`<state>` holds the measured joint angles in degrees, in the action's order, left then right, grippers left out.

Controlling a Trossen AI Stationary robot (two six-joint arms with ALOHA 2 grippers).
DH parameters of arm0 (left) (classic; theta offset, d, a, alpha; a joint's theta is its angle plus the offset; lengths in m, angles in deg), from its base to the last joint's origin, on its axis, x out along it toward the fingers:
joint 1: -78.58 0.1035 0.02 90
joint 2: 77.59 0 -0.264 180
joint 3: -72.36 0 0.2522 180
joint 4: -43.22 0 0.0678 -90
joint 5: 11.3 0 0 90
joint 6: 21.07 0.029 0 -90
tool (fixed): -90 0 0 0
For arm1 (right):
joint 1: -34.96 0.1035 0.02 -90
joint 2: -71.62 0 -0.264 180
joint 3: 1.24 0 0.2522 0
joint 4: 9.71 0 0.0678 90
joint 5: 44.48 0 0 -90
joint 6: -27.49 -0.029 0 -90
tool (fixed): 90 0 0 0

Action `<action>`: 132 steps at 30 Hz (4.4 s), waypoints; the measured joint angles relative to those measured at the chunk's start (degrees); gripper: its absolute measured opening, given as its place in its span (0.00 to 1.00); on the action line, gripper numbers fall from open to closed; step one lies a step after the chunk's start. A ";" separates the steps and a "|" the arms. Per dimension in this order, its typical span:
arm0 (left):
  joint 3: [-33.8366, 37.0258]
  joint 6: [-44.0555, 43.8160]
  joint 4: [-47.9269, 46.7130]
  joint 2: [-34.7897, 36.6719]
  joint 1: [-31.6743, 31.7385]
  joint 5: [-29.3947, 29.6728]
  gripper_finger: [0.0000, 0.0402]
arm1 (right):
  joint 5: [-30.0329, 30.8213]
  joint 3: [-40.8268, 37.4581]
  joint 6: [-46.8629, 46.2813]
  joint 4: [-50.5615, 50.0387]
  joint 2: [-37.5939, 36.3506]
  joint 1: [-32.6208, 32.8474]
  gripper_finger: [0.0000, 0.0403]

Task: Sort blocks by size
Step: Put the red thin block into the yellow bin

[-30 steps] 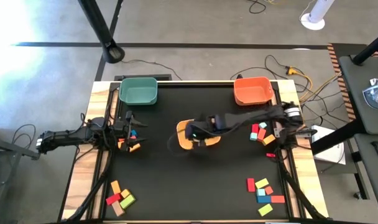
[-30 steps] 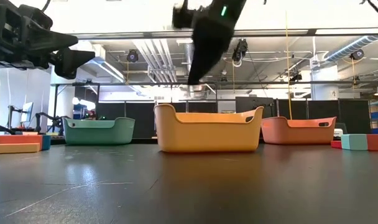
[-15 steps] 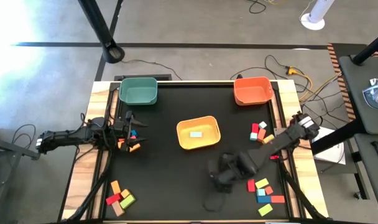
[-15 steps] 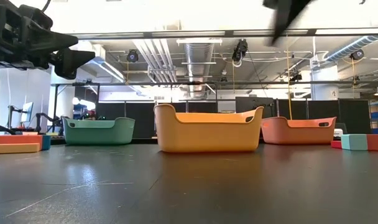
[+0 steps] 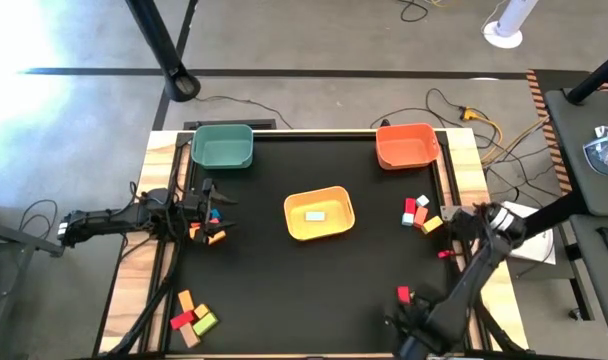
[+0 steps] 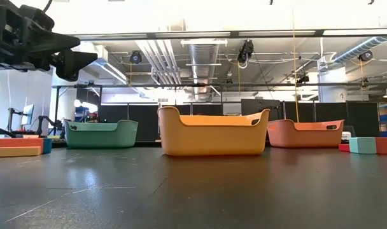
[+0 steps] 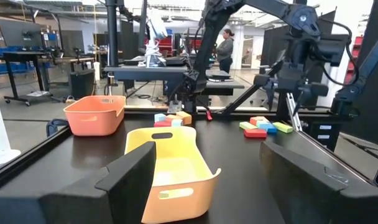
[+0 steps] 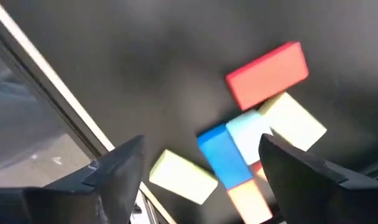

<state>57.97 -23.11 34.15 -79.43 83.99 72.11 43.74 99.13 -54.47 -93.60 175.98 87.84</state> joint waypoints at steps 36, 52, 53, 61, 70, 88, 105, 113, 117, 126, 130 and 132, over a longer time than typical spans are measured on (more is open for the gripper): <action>0.00 0.00 -0.02 -0.07 -0.02 0.00 0.68 | 0.04 -1.92 13.73 -5.59 2.05 -4.89 0.74; 0.00 0.02 -0.02 -0.07 -0.02 0.00 0.68 | 0.08 -1.91 13.41 -3.90 2.05 -4.57 0.73; 0.00 0.00 -0.02 -0.07 -0.02 0.00 0.68 | 0.09 -1.92 13.44 -3.63 2.05 -4.48 0.73; 0.00 -0.01 -0.02 -0.07 0.00 0.00 0.68 | -0.22 -1.90 13.44 -1.88 2.05 -2.79 0.76; 0.00 -0.01 -0.02 -0.07 -0.01 0.00 0.68 | -0.20 -2.51 13.60 -1.77 2.05 -3.16 0.76; 0.00 0.00 -0.02 -0.06 -0.01 0.00 0.68 | 0.36 -3.15 17.51 -1.46 2.03 -6.81 0.72; 0.00 0.01 -0.04 -0.05 -0.01 0.00 0.68 | 1.81 -3.28 18.11 -1.25 2.03 -7.06 0.71; 0.00 0.00 -0.02 -0.05 -0.01 0.00 0.68 | 1.84 -3.38 17.97 -1.13 2.03 -7.06 0.72; 0.00 0.00 -0.02 -0.07 -0.02 0.00 0.68 | 1.84 -3.50 17.93 -1.13 2.03 -7.06 0.71; 0.00 0.01 -0.03 -0.05 -0.01 0.00 0.68 | 1.86 -3.51 17.95 -1.07 2.03 -7.06 0.70; 0.00 -0.01 -0.04 -0.05 -0.02 0.00 0.68 | 1.86 -3.52 18.22 -1.05 2.17 -7.09 0.71; 0.00 -0.01 -0.02 -0.05 0.00 0.00 0.68 | 1.88 -3.54 19.09 -1.05 2.22 -7.16 0.71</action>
<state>57.97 -23.11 34.13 -79.49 83.99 72.11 45.61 95.58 -35.38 -94.65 178.20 80.68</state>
